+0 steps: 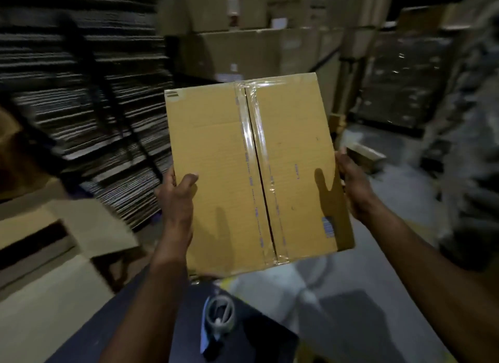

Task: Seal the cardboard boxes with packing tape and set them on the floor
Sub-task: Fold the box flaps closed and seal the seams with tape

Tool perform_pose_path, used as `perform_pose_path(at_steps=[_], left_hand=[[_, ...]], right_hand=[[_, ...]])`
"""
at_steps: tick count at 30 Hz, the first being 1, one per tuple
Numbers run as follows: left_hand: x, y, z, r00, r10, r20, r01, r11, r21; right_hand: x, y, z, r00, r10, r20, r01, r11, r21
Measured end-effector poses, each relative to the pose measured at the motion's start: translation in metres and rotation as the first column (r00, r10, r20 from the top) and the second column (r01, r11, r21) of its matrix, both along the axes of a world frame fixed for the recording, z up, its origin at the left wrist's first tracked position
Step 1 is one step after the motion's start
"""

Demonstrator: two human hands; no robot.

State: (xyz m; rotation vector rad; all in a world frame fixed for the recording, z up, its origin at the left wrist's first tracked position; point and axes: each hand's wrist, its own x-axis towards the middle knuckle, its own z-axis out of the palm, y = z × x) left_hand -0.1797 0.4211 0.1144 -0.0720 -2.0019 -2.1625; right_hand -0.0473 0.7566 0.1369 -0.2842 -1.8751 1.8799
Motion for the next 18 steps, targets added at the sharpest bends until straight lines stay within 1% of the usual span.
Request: perform_pose_path(at_steps=[3,6,7,10,11,13,14,16,17,18], left_hand=[[-0.037,0.100,-0.014,0.985,-0.166,0.049,0.168,0.985,-0.046],[-0.079,0.202,-0.050,0.953,-0.254,0.162,0.268,0.961,-0.073],[-0.091,0.237,-0.064,0.947,-0.265,0.183,0.288,0.952,-0.107],[-0.128,0.337,-0.119,0.926,-0.282,0.249,0.336,0.918,-0.209],[-0.144,0.367,-0.142,0.920,-0.277,0.279,0.340,0.916,-0.211],[-0.173,0.424,-0.189,0.885,-0.263,0.383,0.361,0.909,-0.210],[-0.189,0.449,-0.217,0.861,-0.270,0.431,0.386,0.899,-0.209],[-0.220,0.495,-0.275,0.834,-0.274,0.479,0.436,0.859,-0.267],[-0.236,0.516,-0.306,0.836,-0.270,0.478,0.457,0.825,-0.334],[-0.251,0.536,-0.339,0.835,-0.265,0.482,0.483,0.773,-0.412]], right_hand=[[0.009,0.083,-0.023,0.990,-0.136,0.030,0.137,0.989,-0.048],[0.002,0.168,-0.055,0.974,-0.205,0.093,0.217,0.966,-0.144],[-0.005,0.199,-0.071,0.967,-0.224,0.118,0.241,0.957,-0.161],[-0.038,0.287,-0.128,0.926,-0.275,0.257,0.327,0.927,-0.185],[-0.055,0.316,-0.154,0.915,-0.278,0.292,0.342,0.918,-0.199],[-0.088,0.369,-0.203,0.884,-0.283,0.372,0.381,0.898,-0.220],[-0.105,0.391,-0.228,0.871,-0.253,0.421,0.370,0.901,-0.225],[-0.137,0.429,-0.292,0.826,-0.210,0.523,0.341,0.925,-0.167],[-0.154,0.448,-0.329,0.796,-0.211,0.567,0.317,0.944,-0.094],[-0.170,0.462,-0.367,0.762,-0.229,0.606,0.265,0.964,0.031]])
